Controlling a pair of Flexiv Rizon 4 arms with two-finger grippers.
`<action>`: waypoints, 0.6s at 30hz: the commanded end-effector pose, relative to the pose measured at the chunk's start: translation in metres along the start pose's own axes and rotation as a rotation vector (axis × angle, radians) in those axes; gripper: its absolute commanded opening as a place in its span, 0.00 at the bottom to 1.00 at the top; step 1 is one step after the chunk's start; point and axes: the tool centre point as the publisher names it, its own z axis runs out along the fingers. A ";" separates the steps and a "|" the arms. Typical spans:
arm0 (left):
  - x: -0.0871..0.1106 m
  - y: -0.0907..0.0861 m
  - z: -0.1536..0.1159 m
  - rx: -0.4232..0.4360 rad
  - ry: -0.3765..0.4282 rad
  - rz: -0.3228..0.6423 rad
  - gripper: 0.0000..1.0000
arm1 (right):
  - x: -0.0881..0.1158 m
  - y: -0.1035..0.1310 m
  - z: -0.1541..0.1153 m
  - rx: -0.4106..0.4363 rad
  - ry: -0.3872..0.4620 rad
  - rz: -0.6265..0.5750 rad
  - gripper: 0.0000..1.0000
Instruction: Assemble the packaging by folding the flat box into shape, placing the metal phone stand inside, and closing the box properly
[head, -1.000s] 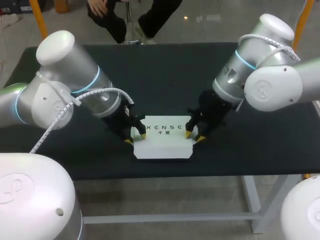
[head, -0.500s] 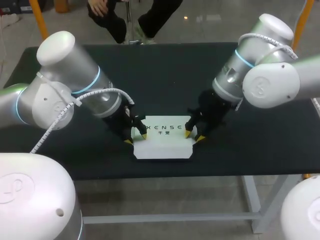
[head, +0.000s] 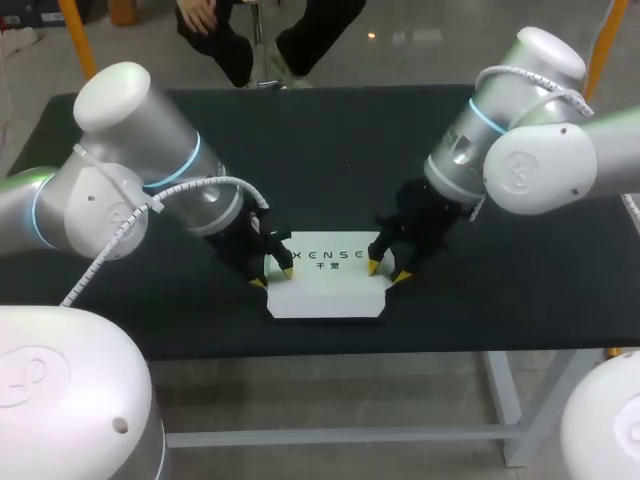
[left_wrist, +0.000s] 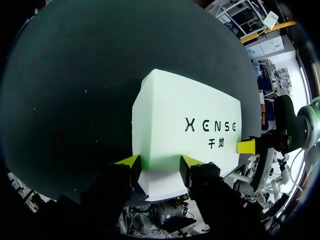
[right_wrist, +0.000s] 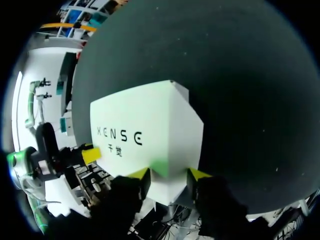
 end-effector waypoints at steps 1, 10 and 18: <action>0.001 0.000 0.005 0.001 -0.004 0.000 0.50 | 0.000 0.002 0.000 0.008 0.003 -0.002 0.45; 0.001 0.000 0.005 0.008 -0.004 0.001 0.47 | 0.003 0.001 0.001 -0.004 -0.014 -0.011 0.47; 0.001 0.000 0.005 0.016 -0.003 0.010 0.47 | 0.007 0.000 0.001 -0.028 -0.026 -0.028 0.48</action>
